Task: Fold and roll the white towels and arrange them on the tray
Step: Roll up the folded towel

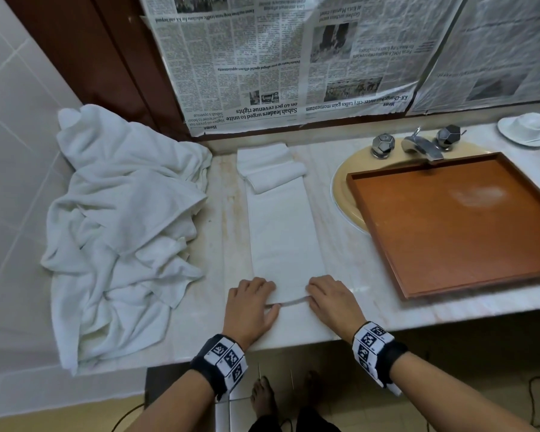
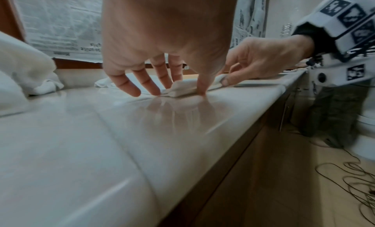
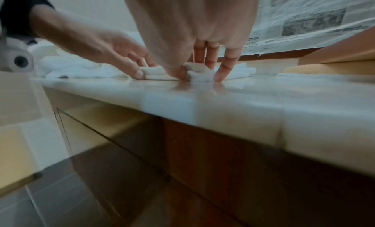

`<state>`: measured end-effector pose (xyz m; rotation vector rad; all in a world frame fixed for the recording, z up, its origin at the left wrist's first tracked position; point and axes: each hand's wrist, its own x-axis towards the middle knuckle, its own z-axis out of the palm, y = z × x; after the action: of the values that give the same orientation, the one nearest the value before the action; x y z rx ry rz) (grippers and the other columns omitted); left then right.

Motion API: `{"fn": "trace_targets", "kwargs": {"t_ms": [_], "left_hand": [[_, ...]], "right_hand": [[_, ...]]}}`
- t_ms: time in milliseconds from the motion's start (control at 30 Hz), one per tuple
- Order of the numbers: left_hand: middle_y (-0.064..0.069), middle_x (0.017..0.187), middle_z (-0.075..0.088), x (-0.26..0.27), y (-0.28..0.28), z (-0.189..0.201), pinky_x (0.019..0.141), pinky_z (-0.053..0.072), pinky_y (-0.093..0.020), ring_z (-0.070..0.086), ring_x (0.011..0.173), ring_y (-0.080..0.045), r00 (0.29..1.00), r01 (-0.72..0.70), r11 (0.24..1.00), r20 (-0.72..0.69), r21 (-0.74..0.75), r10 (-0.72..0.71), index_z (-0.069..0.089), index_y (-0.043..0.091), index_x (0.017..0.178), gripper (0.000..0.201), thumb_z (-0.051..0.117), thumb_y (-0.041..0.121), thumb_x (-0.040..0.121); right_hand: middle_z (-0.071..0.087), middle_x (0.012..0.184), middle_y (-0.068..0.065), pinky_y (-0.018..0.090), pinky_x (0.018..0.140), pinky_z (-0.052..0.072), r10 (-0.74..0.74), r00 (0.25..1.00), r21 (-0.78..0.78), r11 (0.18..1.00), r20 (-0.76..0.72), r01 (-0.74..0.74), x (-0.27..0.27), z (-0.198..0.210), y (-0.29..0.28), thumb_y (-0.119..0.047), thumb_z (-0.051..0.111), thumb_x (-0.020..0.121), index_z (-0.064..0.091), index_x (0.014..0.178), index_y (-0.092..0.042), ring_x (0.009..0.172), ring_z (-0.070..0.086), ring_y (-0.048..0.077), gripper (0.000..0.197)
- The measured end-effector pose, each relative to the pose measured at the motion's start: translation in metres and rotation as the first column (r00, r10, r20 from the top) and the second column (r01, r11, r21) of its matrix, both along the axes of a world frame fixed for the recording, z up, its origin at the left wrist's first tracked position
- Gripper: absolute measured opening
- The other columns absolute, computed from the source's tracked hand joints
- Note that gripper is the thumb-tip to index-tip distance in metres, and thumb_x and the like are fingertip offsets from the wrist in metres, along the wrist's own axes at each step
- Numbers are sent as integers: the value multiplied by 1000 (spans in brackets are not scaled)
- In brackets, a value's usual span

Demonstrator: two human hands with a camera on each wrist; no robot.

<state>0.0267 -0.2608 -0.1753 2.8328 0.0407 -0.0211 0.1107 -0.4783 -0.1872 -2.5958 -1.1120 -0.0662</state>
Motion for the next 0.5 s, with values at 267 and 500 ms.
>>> {"fn": "trace_targets", "kwargs": {"t_ms": [267,500], "left_hand": [[8,102,70,14,1,4,82,43,-35,62,96,-19,1000,-6,989,14,-150,8,68,27,115,26,51,36,97],[15,104,68,12,17,7,81,43,-13,59,91,4,981,-192,828,-89,-526,171,65,32,115,19,62,30,96]], "right_hand": [[62,95,-3,24,74,39,-134,879,28,986,-458,165,29,21,4,-27,55,98,62,102,-16,86,54,14,14],[67,104,1,23,81,39,-101,887,26,992,-451,126,22,18,-10,-25,61,96,68,113,-13,97,60,19,22]]}}
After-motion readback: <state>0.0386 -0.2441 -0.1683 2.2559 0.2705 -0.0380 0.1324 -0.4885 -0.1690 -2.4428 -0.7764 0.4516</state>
